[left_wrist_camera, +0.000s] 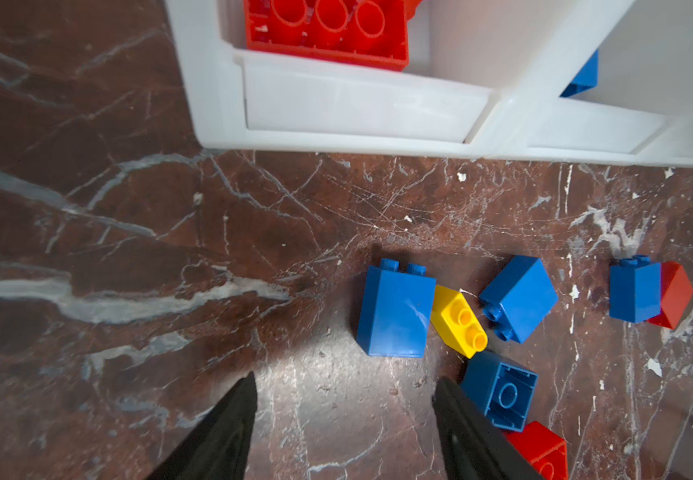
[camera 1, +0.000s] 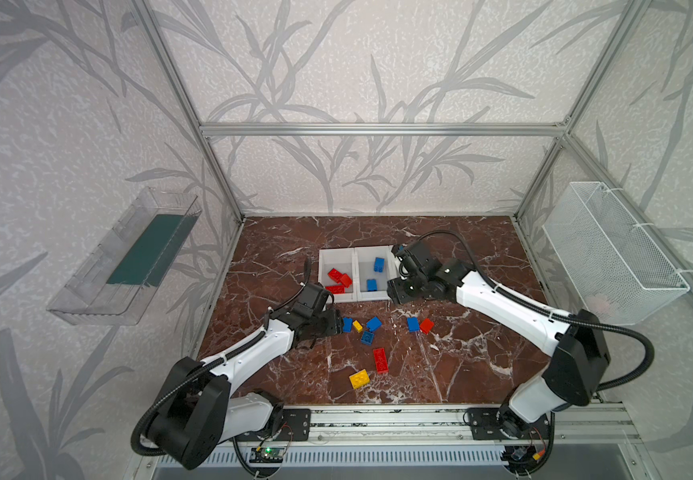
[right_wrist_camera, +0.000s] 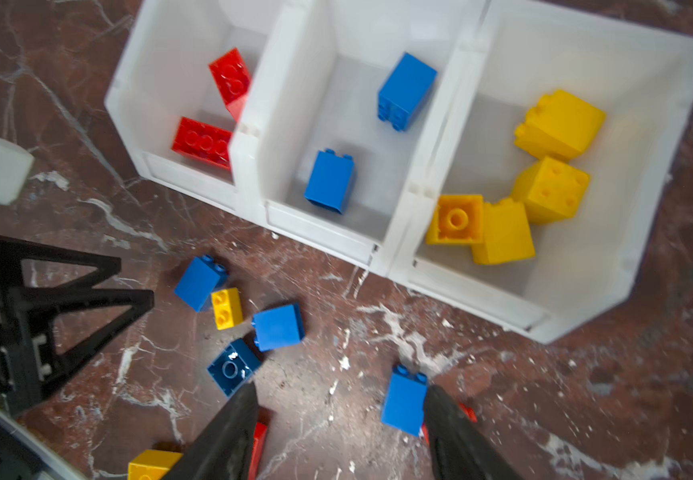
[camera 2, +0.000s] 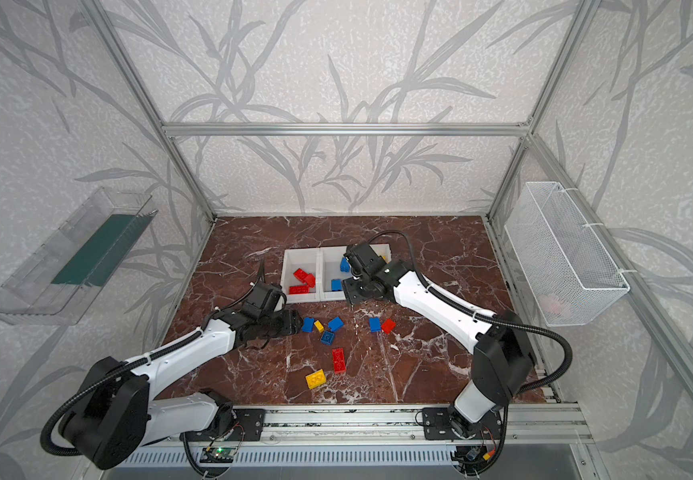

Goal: Sort the legos into containers by color
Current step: Place the lego in the container, then pick up the lego from the center of the table.

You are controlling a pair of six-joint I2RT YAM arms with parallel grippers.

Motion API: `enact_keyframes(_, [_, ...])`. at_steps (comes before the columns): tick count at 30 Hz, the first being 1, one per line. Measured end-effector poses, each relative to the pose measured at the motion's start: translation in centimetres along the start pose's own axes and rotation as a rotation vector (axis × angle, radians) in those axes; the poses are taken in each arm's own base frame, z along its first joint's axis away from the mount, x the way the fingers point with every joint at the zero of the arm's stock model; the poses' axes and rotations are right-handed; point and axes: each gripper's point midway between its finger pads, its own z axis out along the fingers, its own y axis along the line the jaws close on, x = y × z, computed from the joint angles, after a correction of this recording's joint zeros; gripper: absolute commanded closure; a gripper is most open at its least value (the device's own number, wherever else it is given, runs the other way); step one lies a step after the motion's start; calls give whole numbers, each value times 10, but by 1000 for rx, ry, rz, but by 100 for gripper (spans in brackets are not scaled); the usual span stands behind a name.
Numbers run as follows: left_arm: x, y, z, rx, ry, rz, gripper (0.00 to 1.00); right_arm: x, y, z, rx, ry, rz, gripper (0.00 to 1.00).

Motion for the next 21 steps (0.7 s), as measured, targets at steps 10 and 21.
enact_keyframes(10, [-2, -11, 23, 11, 86, 56, 34, 36, -38, -16, 92, -21, 118, 34])
enact_keyframes(21, [-6, -26, 41, 22, 130, 120, 42, 37, -50, -22, 126, -44, 158, 34])
